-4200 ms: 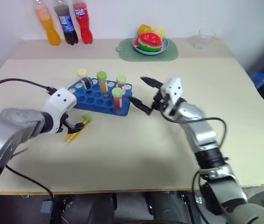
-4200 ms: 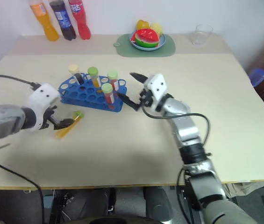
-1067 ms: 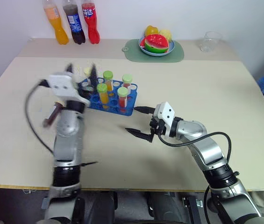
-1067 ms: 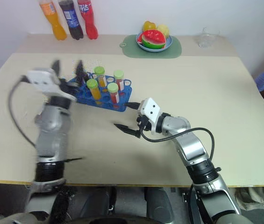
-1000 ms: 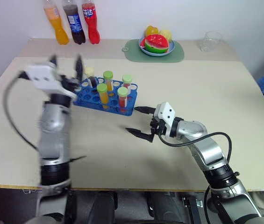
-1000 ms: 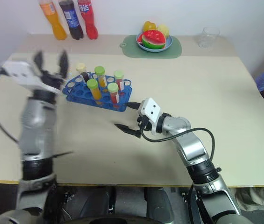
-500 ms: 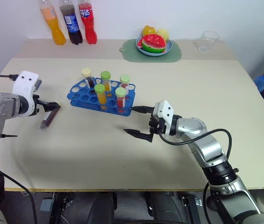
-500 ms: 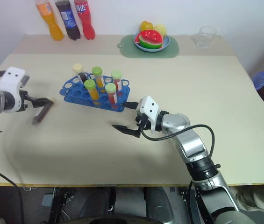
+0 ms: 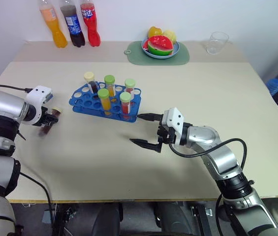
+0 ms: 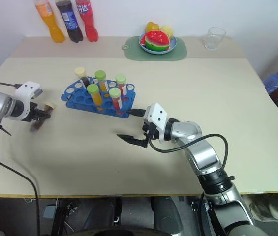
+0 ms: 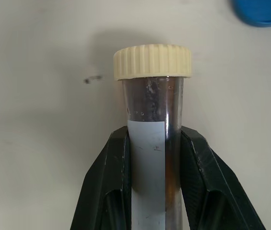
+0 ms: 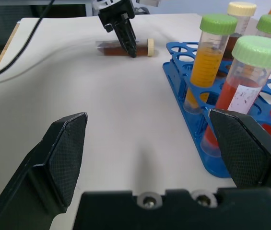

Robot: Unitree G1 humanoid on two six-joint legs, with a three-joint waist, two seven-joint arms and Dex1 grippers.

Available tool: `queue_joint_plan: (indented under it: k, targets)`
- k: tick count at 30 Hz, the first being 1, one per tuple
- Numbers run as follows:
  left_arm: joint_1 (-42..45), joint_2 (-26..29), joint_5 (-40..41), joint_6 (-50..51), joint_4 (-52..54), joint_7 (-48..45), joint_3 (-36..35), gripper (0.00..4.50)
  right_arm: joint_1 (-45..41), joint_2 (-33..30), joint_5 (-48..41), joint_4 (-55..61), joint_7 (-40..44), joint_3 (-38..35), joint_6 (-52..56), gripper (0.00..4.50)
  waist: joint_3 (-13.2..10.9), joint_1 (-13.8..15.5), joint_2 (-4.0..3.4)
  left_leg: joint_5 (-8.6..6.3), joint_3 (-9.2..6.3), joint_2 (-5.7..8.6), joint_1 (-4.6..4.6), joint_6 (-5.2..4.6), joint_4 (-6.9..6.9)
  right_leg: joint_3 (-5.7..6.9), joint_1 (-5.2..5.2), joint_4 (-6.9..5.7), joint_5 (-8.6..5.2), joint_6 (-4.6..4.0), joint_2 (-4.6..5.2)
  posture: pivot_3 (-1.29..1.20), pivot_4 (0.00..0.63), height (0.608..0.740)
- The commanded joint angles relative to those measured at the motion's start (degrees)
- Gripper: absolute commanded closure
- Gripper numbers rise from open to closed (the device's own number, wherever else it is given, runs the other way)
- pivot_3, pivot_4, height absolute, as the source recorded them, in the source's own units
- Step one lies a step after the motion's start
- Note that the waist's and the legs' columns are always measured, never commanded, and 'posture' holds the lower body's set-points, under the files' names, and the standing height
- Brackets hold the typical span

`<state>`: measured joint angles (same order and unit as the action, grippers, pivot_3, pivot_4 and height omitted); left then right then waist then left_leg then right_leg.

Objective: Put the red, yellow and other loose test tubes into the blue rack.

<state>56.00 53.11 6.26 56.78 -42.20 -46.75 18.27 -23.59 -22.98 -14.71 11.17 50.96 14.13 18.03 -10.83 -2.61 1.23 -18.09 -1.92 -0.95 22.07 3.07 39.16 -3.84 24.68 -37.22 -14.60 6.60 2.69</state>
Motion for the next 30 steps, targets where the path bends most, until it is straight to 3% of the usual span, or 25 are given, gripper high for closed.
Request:
queue_joint_plan:
  k: [1,4,6,9,13,15,18,24,30]
  targets:
    - [0.79,0.03,-0.48,-7.47,1.03,10.65,-10.83,3.74,0.06,-0.47,-0.30,2.91,-0.45,-0.73,-0.19,0.00,0.00,0.07,0.00,0.00,-0.01,0.00,0.00,0.00,0.00,0.00,0.00,0.00,0.00,0.00,0.00,0.00,0.150,0.734]
    - [-3.53,-2.30,-0.17,-25.97,7.52,27.42,-23.93,3.74,0.53,-1.02,-0.44,3.05,-0.57,-1.05,-0.19,0.00,0.01,0.34,0.12,0.00,-0.07,-0.04,0.22,0.01,0.07,0.03,0.18,-0.02,0.01,0.01,0.06,0.00,0.150,0.734]
    - [-8.40,-4.75,-2.25,-36.34,14.57,36.24,-28.57,3.74,0.55,-1.00,-0.33,2.69,-0.67,-0.90,-0.44,0.00,0.02,0.48,0.14,0.02,0.01,0.00,0.35,0.05,0.08,0.03,0.35,-0.06,0.02,0.02,0.22,0.00,0.150,0.734]
    - [-19.07,-16.68,6.87,-46.35,33.95,37.31,-38.14,3.74,0.10,0.01,0.15,1.24,-1.80,-0.99,-1.25,0.00,0.06,0.90,0.11,0.17,0.11,0.14,0.33,0.31,0.03,0.02,0.44,-0.05,0.04,0.04,0.57,0.00,0.150,0.734]
    - [-29.55,-30.02,4.59,-56.04,48.08,41.58,-34.78,3.74,-0.03,1.35,0.40,-0.70,-2.88,-1.00,-2.27,0.00,0.10,1.78,0.15,0.13,0.35,0.29,0.33,0.24,0.10,0.02,0.45,0.00,0.10,0.15,0.82,0.00,0.150,0.734]
    - [-33.73,-36.64,1.53,-60.09,50.54,43.07,-29.60,3.74,0.61,1.54,0.01,-0.13,-2.51,-0.36,-1.81,0.00,0.10,2.08,0.16,-0.02,0.42,0.37,0.35,-0.03,0.13,0.06,0.43,0.00,0.12,0.18,0.78,0.00,0.150,0.734]
    - [-36.40,-41.59,-1.69,-64.08,49.15,45.17,-27.04,3.74,0.97,1.73,-0.15,0.46,-2.53,-0.11,-1.47,0.00,0.11,1.95,0.18,-0.04,0.39,0.38,0.29,-0.06,0.14,0.12,0.30,0.00,0.12,0.19,0.74,0.00,0.150,0.734]
    - [-34.74,-44.81,-2.92,-68.66,41.52,46.87,-26.43,3.74,1.20,2.06,0.06,0.30,-2.98,-0.05,-1.55,0.00,0.11,1.50,0.17,-0.03,0.34,0.24,0.15,-0.08,0.11,0.12,0.25,-0.06,0.13,0.19,0.50,0.00,0.150,0.734]
    - [-32.06,-44.65,-2.95,-71.66,34.06,46.37,-26.41,3.74,1.87,2.05,0.11,1.11,-3.60,-0.08,-1.34,0.00,0.11,1.72,0.17,-0.03,0.33,0.26,0.14,-0.08,0.12,0.12,0.15,0.04,0.13,0.19,0.51,0.00,0.150,0.734]
